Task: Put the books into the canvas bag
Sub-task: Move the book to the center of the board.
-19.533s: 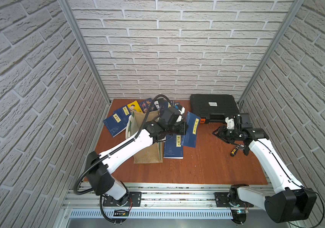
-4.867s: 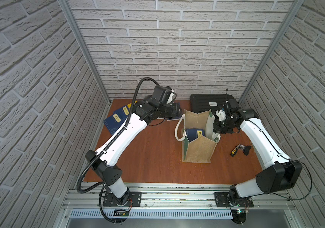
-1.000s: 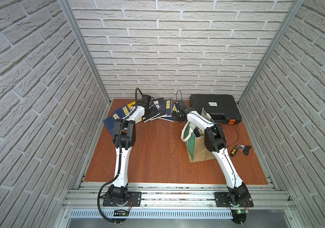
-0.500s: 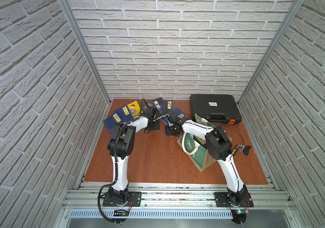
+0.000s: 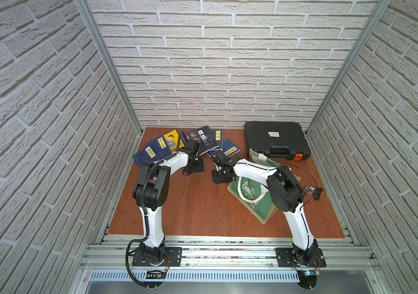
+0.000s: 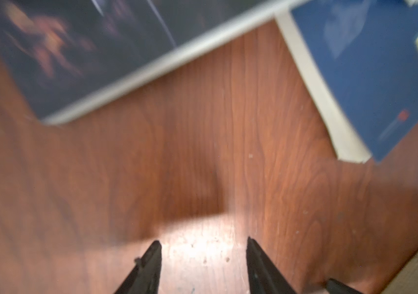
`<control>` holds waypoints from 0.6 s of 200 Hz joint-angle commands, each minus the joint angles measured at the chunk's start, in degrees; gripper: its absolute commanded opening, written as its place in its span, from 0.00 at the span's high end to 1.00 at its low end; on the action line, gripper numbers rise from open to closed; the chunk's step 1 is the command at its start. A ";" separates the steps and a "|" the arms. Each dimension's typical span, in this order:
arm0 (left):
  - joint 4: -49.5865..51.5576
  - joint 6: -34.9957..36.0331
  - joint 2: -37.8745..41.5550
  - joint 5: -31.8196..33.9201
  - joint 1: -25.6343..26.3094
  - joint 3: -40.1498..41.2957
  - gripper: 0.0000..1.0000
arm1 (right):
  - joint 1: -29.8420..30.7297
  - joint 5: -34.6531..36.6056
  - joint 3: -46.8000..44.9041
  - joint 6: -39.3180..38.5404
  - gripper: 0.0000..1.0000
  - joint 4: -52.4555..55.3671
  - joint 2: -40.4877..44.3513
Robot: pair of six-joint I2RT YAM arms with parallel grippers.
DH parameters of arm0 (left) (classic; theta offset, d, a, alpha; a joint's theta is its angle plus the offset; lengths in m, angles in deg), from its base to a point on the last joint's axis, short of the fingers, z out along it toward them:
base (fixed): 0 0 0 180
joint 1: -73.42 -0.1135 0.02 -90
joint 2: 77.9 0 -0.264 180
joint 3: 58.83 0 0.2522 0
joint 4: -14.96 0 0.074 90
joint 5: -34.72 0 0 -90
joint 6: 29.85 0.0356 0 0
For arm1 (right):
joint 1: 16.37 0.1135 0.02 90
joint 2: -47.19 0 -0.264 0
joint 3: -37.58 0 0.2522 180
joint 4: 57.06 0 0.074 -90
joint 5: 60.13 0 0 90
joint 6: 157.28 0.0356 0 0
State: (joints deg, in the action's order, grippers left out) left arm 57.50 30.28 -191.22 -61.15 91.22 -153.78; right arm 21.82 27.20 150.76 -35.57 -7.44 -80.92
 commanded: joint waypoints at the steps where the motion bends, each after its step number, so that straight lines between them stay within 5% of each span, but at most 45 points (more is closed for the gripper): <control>1: 1.00 -0.14 -0.84 -0.86 -2.33 -5.34 0.45 | -1.16 -1.09 7.42 0.80 0.59 3.32 -3.02; 61: 2.19 -0.64 -9.55 -3.84 -7.41 -20.21 0.45 | -2.83 -1.90 31.72 1.73 0.48 5.54 -15.53; 120: 6.33 -0.70 -22.29 -3.34 -9.42 -34.83 0.46 | -5.57 -1.77 38.22 0.13 0.50 -1.14 -19.09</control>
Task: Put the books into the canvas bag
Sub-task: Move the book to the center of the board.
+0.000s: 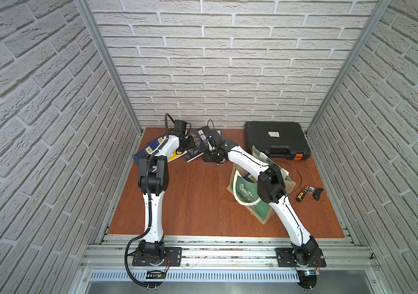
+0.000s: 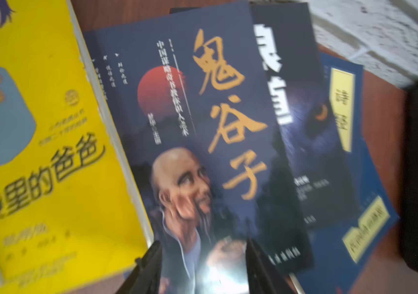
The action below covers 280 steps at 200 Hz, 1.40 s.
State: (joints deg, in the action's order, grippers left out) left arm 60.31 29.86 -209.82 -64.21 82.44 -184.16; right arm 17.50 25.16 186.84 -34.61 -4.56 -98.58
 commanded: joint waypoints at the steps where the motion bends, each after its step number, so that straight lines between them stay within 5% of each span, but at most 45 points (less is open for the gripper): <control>1: 3.67 -0.25 -3.87 -0.33 -0.65 -4.67 0.46 | -1.30 0.33 2.26 -0.89 0.50 -4.07 -1.48; 110: 5.42 -0.94 -7.51 -4.68 -0.23 -2.80 0.47 | -3.19 -2.91 13.87 1.80 0.48 -15.34 -15.82; 178: 4.20 -0.48 -7.10 -5.92 0.63 -0.22 0.47 | -2.41 -8.62 12.65 1.80 0.93 -18.90 -15.00; 223: 2.94 -0.57 -2.92 -5.83 1.00 4.94 0.48 | -1.42 -10.22 -0.12 0.20 0.95 -19.08 -6.49; 280: -3.14 -2.26 14.25 -5.60 3.43 25.40 0.47 | 0.01 -8.83 -28.96 -0.73 0.94 -20.19 13.91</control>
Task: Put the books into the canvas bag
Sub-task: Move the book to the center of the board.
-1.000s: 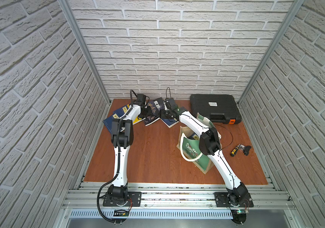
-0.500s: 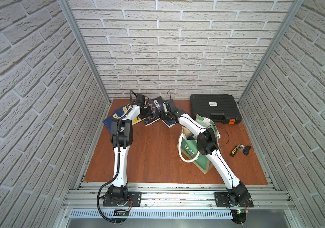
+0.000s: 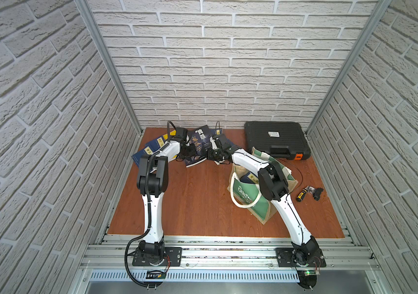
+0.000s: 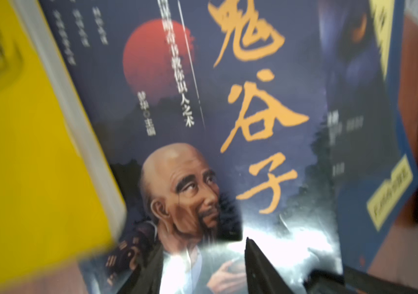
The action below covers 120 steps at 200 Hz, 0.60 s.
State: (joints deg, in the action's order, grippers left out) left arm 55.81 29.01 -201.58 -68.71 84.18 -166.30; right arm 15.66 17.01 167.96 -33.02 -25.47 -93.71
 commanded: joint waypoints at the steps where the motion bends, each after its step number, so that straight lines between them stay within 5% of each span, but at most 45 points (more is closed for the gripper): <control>1: 1.28 -1.53 6.35 -1.08 1.70 7.91 0.47 | 1.87 -0.63 -10.70 -2.38 0.95 0.68 9.49; 67: -7.44 -13.09 29.00 -1.67 1.08 34.60 0.41 | 6.83 2.09 -32.45 -2.80 0.92 5.04 26.41; 120: -15.50 -18.75 40.27 -7.34 -5.67 51.33 0.40 | 10.42 5.57 -32.15 -4.68 0.64 12.52 26.70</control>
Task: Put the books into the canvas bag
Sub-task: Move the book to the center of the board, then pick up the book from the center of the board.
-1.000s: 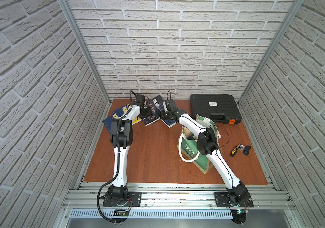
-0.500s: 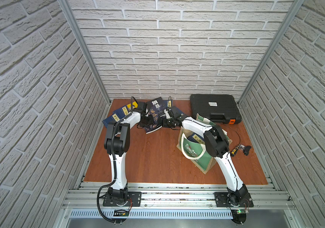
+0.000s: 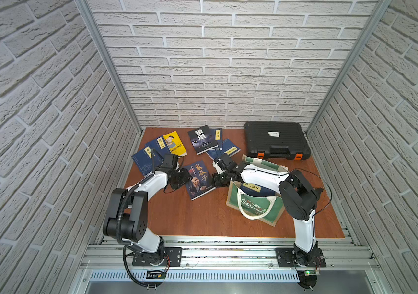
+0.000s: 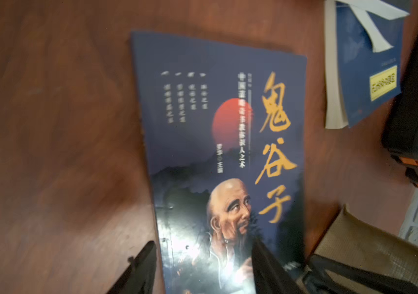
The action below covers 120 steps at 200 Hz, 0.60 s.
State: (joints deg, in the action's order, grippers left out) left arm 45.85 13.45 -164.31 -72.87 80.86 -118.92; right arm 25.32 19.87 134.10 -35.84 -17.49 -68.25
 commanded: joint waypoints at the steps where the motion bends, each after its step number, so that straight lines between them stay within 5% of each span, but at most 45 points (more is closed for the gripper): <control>1: -5.62 -3.21 3.14 -3.35 -2.43 4.13 0.40 | 0.76 2.84 1.97 -1.93 0.64 4.75 1.16; 70: -14.98 -3.92 1.31 -13.01 -6.39 9.07 0.39 | 0.80 3.37 15.14 -4.67 0.59 11.51 -10.60; 120: -16.00 -2.63 -3.38 -12.81 -6.91 10.56 0.40 | 1.24 0.79 14.25 -3.88 0.70 10.37 -13.47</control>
State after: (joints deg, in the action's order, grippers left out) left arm 32.40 10.06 -165.71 -84.71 74.37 -110.15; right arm 25.85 21.73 149.38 -39.51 -8.77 -80.11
